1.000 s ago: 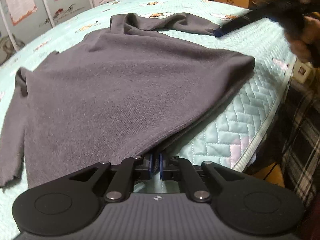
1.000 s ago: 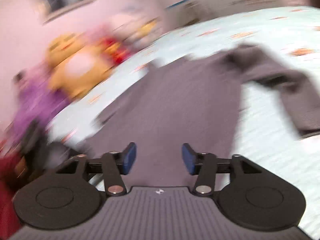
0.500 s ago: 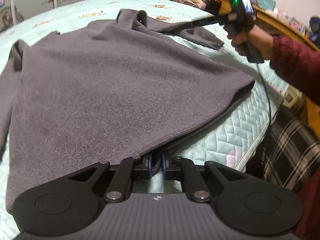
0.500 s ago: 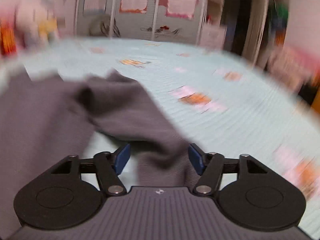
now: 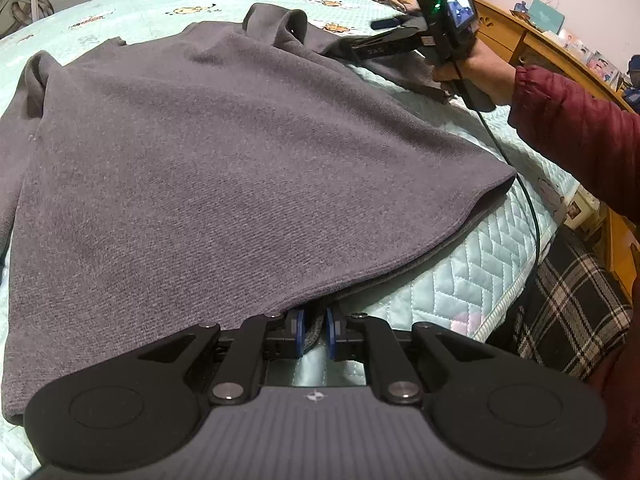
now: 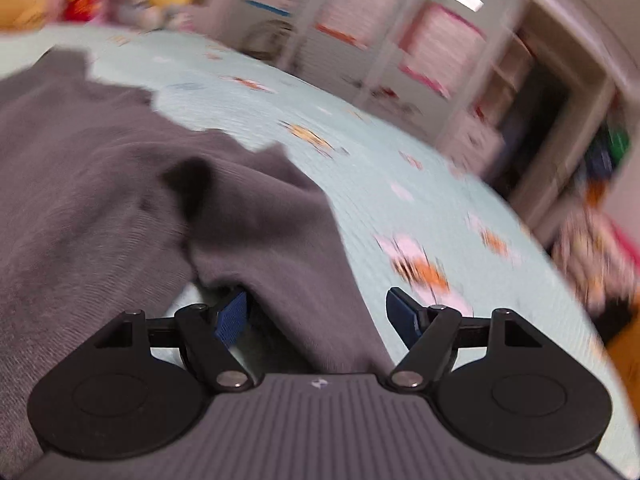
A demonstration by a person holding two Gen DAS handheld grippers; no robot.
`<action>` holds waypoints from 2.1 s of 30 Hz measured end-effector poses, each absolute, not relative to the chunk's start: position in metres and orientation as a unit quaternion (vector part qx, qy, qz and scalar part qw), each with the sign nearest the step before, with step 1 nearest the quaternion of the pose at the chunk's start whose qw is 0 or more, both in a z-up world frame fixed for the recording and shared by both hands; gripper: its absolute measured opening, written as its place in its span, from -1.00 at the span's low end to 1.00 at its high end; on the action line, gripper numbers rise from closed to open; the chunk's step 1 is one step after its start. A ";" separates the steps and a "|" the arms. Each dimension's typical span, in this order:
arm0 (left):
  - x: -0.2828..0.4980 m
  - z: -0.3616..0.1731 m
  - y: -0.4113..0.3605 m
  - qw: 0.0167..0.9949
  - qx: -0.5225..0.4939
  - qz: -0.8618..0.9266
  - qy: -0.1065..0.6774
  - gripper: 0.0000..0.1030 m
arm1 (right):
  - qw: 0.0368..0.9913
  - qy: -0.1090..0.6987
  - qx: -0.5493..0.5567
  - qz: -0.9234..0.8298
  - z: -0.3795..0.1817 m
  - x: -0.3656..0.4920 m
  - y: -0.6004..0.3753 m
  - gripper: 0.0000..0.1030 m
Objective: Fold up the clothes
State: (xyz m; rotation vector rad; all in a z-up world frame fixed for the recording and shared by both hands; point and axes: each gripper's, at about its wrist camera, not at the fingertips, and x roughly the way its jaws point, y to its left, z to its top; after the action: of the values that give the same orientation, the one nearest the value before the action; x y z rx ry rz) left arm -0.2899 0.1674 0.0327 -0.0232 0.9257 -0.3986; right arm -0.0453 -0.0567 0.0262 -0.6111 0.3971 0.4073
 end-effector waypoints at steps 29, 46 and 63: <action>-0.292 0.030 0.176 0.878 -0.037 -0.200 0.434 -0.74 | 0.929 0.268 -0.233 0.103 0.024 0.043 -0.067 -0.90; -0.291 0.030 0.183 0.876 -0.071 -0.199 0.433 -0.70 | 0.931 0.188 -0.223 0.221 0.087 -0.028 -0.046 -0.01; -0.290 0.020 0.203 0.865 -0.151 -0.218 0.427 -0.70 | 0.902 0.299 -0.202 0.237 0.033 0.088 0.012 -0.82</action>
State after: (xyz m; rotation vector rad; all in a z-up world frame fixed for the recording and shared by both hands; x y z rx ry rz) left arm -0.2905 0.2026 0.0202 -0.3156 0.8942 -0.4572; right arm 0.0876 0.0117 0.0328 -0.4182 0.6190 0.4892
